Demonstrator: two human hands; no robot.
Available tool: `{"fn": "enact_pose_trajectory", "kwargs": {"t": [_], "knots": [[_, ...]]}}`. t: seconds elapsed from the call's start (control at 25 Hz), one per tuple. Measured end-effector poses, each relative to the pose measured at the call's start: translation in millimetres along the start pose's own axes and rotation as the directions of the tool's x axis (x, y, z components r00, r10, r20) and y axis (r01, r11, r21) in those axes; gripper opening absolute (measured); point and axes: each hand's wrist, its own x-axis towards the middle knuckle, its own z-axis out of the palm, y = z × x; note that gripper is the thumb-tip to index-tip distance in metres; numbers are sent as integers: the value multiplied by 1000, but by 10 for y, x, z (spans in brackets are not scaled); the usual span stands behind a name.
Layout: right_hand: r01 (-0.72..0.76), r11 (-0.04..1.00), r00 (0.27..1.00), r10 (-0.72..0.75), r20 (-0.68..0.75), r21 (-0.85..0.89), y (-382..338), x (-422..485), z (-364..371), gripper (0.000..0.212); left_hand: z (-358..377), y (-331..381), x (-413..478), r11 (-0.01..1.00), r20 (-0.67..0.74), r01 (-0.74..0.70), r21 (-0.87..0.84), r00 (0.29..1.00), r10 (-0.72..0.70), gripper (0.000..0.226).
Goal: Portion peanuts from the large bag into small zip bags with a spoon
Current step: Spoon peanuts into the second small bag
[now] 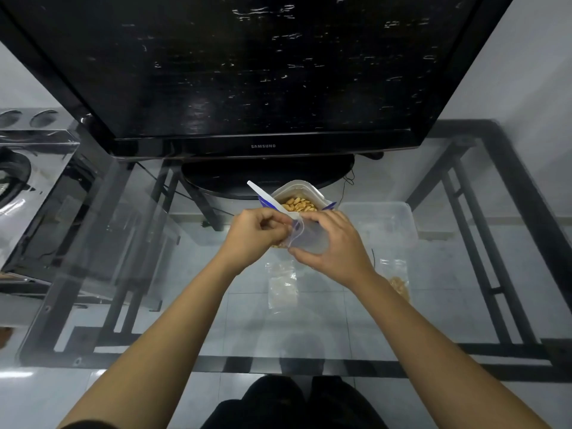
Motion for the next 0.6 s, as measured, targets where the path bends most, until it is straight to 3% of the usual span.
{"fn": "enact_pose_trajectory", "kwargs": {"t": [0.12, 0.2, 0.28, 0.36, 0.48, 0.6], "knots": [[-43, 994, 998, 47, -35, 96, 31, 13, 36, 53, 15, -6, 32, 1000, -35, -10, -27, 999, 9, 16], [-107, 983, 992, 116, -49, 151, 85, 18, 40, 52, 34, -60, 87, 998, -300, 12, -64, 953, -31, 26], [-168, 959, 978, 190, -82, 228, 160, 21, 35, 51, -9, -135, 216, 976, -496, 111, -190, 847, -193, 38], [-243, 921, 959, 276, -71, 304, 221, 50, 18, 51, -63, -184, 397, 953, -420, 211, -219, 861, -287, 45], [-335, 879, 936, 352, 12, 339, 307, 104, 0, 52, -65, -141, 559, 986, -336, 141, -86, 928, -162, 28], [-331, 885, 941, 337, 41, 326, 358, 141, -25, 52, -99, 10, 503, 978, -378, -80, 193, 914, 149, 14]]}}
